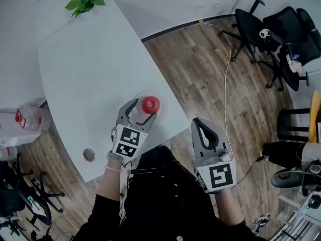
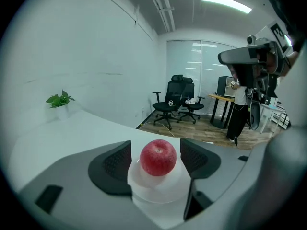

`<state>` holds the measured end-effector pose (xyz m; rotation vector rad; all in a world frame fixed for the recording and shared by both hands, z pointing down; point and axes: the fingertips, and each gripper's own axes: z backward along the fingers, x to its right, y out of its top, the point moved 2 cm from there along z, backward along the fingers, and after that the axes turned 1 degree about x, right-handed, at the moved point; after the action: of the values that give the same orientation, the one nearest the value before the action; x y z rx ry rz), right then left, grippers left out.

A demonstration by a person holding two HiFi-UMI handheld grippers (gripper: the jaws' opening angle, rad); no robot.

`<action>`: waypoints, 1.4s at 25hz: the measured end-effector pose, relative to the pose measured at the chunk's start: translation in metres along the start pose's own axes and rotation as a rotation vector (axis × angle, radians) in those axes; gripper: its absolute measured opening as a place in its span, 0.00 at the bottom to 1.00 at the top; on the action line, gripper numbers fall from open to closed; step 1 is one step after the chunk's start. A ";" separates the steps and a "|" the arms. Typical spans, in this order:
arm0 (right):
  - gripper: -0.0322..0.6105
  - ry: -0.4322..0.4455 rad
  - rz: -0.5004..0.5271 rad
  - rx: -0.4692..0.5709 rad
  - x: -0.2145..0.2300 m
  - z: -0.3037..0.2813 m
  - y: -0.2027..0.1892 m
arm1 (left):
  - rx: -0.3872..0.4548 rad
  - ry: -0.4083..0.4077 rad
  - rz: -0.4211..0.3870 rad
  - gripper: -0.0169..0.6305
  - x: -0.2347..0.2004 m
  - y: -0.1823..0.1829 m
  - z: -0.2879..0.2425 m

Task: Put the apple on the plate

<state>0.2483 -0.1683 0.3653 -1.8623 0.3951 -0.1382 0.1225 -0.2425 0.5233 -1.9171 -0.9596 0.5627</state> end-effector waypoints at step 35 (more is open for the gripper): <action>0.11 0.195 0.096 0.143 -0.056 -0.028 0.052 | 0.244 0.306 -0.096 0.05 -0.023 0.118 0.174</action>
<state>0.1774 -0.1893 0.3314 -1.6905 0.5930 -0.2772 0.0346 -0.2070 0.3344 -1.6699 -0.7445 0.3026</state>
